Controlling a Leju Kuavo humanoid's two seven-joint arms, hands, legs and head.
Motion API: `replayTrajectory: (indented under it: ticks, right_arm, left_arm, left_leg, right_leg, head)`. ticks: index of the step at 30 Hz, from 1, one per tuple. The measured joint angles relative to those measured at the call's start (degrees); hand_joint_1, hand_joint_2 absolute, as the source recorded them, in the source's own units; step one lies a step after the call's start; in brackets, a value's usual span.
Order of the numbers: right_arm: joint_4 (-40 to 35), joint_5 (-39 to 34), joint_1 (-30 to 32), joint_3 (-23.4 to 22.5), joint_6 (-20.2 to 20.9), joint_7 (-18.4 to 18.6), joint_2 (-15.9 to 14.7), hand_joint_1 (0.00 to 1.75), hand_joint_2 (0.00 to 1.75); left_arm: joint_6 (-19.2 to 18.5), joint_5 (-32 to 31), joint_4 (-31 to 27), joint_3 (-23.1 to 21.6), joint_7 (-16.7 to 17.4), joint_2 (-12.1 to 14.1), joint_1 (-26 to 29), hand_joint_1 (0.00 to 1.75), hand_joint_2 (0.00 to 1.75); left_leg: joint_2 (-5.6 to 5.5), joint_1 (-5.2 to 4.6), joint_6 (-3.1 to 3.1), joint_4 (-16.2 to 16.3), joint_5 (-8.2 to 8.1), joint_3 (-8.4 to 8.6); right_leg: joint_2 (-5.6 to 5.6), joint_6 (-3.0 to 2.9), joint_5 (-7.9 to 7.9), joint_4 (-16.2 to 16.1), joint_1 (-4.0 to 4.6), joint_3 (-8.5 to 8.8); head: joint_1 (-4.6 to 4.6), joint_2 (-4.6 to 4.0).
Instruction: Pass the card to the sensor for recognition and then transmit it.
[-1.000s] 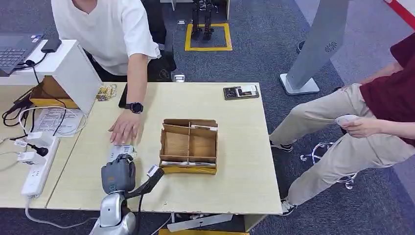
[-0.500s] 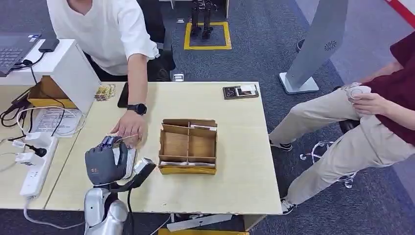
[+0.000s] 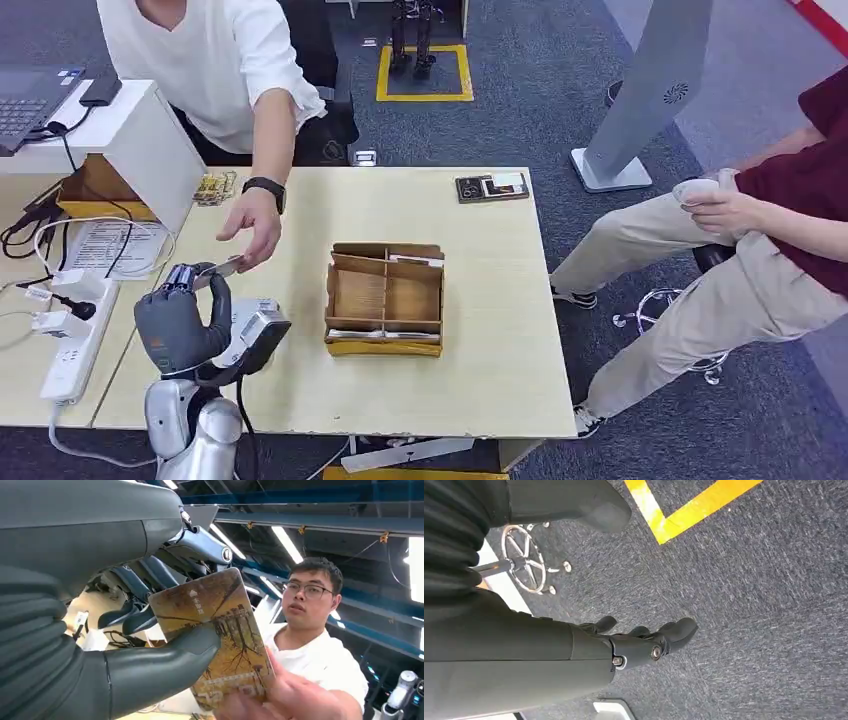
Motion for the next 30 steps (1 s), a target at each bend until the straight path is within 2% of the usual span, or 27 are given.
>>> replayTrajectory:
  ticks: [8, 12, 15, 19, 20, 21, 29, 30]
  right_arm:
    - [0.1, 0.9, -0.2, 0.2, 0.0, 0.6, 0.0, 0.00, 1.75]
    - [0.2, 1.2, -0.6, 0.7, 0.0, 1.1, 0.0, 0.00, 1.75]
    - [0.3, 0.8, -0.7, 1.4, 0.0, 1.3, 0.0, 0.00, 1.75]
    - [0.3, 0.6, -0.7, 1.5, 0.0, 1.4, 0.0, 0.00, 1.75]
    - [0.3, 0.6, -0.7, 1.5, 0.0, 1.4, 0.0, 0.00, 1.75]
    - [0.3, 0.6, -0.7, 1.6, 0.0, 1.4, 0.0, 0.00, 1.75]
    - [0.3, 0.3, -0.7, 1.6, 0.0, 1.2, 0.0, 0.00, 1.75]
    - [0.3, 0.3, -0.7, 1.6, 0.0, 1.1, 0.0, 0.00, 1.75]
  left_arm:
    - [0.0, -3.4, 0.9, 0.4, 2.2, 0.3, -1.2, 1.75, 1.75]
    - [-0.1, -7.6, 3.9, 0.9, 7.8, 0.0, -4.2, 1.75, 1.75]
    - [-0.1, -7.9, 6.1, 0.3, 13.7, 0.1, -5.2, 1.75, 1.75]
    - [-0.1, -7.8, 8.4, 0.2, 14.6, -0.1, -6.2, 1.75, 1.75]
    - [-0.1, -7.8, 8.8, 0.2, 14.6, -0.1, -6.4, 0.49, 1.75]
    - [-0.1, -7.8, 9.2, 0.2, 14.6, -0.2, -6.5, 0.00, 1.75]
    - [-0.1, -5.3, 10.7, 0.2, 12.5, -0.5, -7.0, 0.00, 1.75]
    - [-0.1, -5.0, 10.8, 0.2, 12.1, -0.5, -7.0, 0.00, 0.00]
  left_leg:
    - [-0.01, 0.00, 0.00, 0.0, 0.00, -0.02]
    - [-0.02, 0.00, 0.00, 0.0, 0.01, -0.03]
    - [-0.01, 0.00, -0.01, 0.0, 0.02, -0.02]
    - [-0.01, 0.00, -0.04, 0.0, 0.03, -0.02]
    - [-0.01, 0.00, -0.04, 0.0, 0.03, -0.03]
    - [-0.01, -0.01, -0.04, 0.0, 0.02, -0.03]
    - [-0.01, -0.01, -0.03, 0.0, 0.02, -0.09]
    - [-0.01, -0.01, -0.03, 0.0, 0.02, -0.09]
  right_leg:
    - [-0.01, 0.00, 0.00, 0.0, 0.01, -0.03]
    - [-0.04, 0.01, 0.01, 0.0, 0.01, 0.01]
    - [-0.03, 0.01, 0.02, 0.0, 0.01, 0.01]
    - [-0.01, -0.01, 0.03, 0.0, 0.01, -0.01]
    - [-0.01, -0.01, 0.03, 0.0, 0.00, -0.01]
    - [-0.01, -0.01, 0.03, 0.0, 0.00, -0.02]
    - [-0.01, -0.01, 0.02, 0.0, 0.01, -0.08]
    - [-0.01, -0.01, 0.02, 0.0, 0.01, -0.08]
  head:
    - [-0.02, 0.00]
    - [0.00, 0.00]
    - [0.02, 0.00]
    - [0.02, 0.00]
    - [0.00, 0.00]
    - [0.00, 0.00]
    - [0.00, 0.00]
    - [0.00, 0.00]
